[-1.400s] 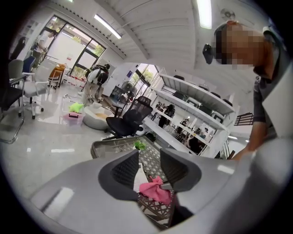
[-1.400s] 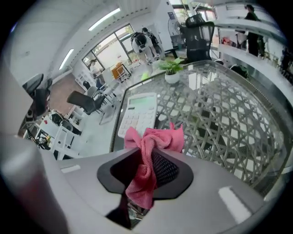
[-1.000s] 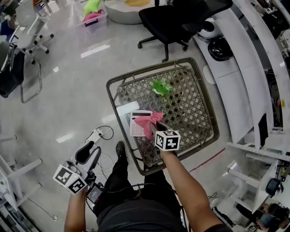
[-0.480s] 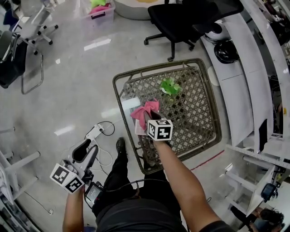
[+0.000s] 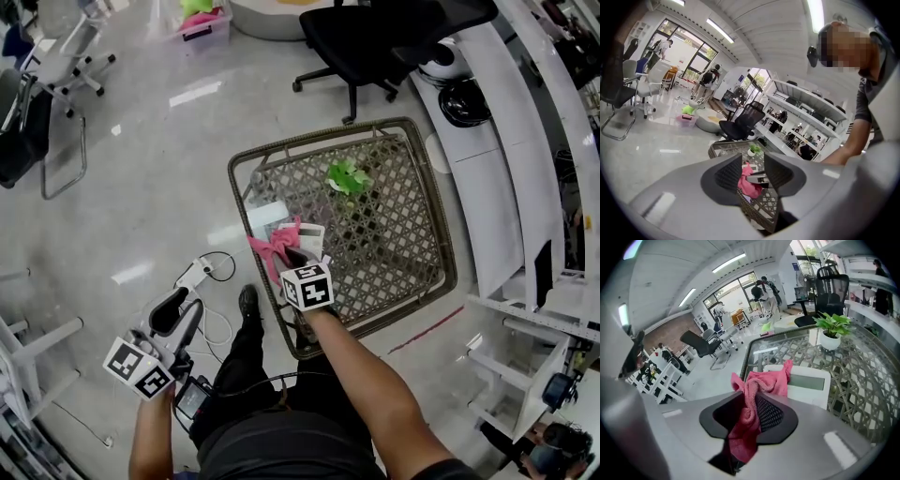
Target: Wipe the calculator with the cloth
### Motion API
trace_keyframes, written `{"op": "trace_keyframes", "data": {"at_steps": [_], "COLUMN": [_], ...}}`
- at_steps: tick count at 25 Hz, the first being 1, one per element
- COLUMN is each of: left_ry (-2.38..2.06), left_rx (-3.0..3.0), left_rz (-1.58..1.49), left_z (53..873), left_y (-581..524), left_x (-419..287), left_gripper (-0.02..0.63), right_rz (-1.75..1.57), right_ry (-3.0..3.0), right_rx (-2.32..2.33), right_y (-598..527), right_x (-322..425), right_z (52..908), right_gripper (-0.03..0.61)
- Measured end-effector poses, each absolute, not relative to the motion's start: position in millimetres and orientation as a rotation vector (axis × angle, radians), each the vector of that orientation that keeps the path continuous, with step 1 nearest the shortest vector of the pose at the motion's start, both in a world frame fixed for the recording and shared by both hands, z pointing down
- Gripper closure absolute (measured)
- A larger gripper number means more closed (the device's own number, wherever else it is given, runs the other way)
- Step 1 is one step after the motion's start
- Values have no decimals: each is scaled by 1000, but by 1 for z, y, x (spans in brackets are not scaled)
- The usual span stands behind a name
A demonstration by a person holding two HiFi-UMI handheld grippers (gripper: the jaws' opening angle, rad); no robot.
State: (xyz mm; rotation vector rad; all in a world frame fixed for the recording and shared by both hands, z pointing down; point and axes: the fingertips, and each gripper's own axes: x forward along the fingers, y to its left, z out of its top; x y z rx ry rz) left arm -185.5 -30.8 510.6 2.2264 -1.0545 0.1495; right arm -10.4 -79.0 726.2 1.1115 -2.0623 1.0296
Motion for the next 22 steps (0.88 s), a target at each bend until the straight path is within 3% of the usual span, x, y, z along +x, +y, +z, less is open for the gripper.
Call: {"op": "trace_keyframes", "data": {"at_steps": [9, 22], "left_ry": [-1014, -967], "left_rx": [2253, 2279], "left_rz": [167, 189], "left_z": [509, 505], "left_y": [-38, -44], "left_x": [-166, -133], "left_gripper": [419, 419], "right_rz": [1048, 1088], "right_ry": [-2047, -1994], "right_rx": [1003, 1072], "right_y": [-23, 0], "right_x": [-15, 39], "right_z": [742, 745], "right_gripper": [492, 492]}}
